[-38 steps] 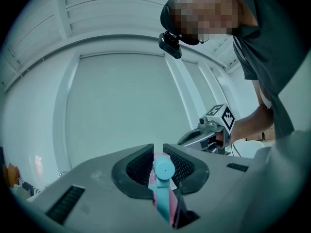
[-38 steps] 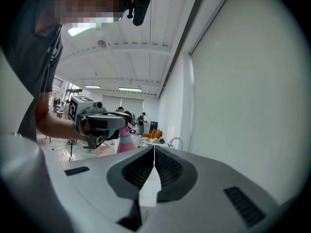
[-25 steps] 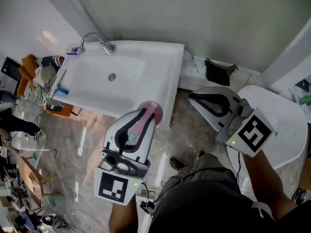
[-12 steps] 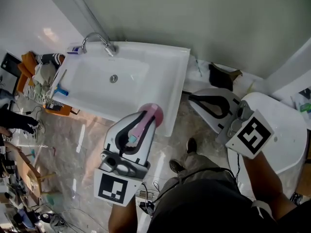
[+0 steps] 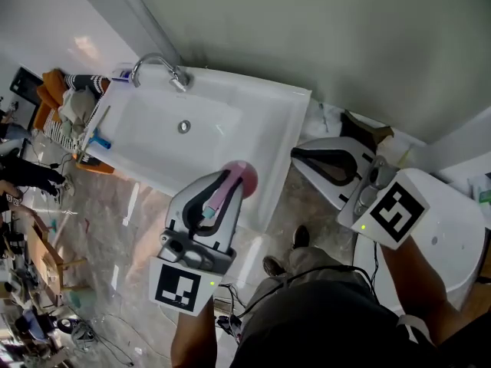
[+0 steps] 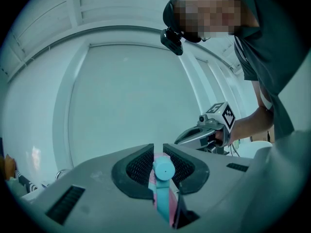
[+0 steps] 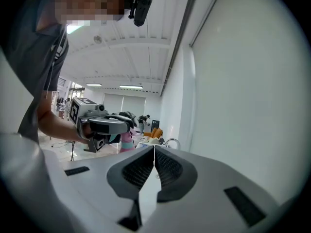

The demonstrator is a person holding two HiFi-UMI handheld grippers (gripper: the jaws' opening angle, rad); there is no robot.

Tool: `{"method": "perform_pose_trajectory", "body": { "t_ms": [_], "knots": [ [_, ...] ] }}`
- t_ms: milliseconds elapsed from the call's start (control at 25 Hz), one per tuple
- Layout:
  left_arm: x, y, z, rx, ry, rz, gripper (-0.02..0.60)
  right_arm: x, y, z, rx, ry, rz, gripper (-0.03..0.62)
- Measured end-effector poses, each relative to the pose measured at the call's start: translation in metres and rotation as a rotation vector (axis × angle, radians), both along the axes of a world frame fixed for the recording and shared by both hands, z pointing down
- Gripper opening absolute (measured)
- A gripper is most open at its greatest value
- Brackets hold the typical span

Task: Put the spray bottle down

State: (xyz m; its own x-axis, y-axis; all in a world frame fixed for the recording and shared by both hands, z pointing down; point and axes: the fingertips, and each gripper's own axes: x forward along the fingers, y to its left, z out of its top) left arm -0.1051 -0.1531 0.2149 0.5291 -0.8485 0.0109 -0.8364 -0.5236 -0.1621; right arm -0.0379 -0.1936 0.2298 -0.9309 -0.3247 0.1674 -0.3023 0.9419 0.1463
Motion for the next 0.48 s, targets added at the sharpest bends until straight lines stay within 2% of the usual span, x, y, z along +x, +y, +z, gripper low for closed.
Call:
{"method": "perform_pose_trajectory", "body": {
  "t_ms": [160,480],
  "knots": [
    [0.005,-0.014,0.0,-0.019,-0.019,-0.034,0.06,0.001,-0.017,0.004,-0.019,0.0,-0.039,0.009],
    [-0.011,-0.03,0.005,-0.016,-0.03,-0.064,0.06,-0.011,-0.032,0.016,-0.033,-0.008,-0.058,0.009]
  ]
}}
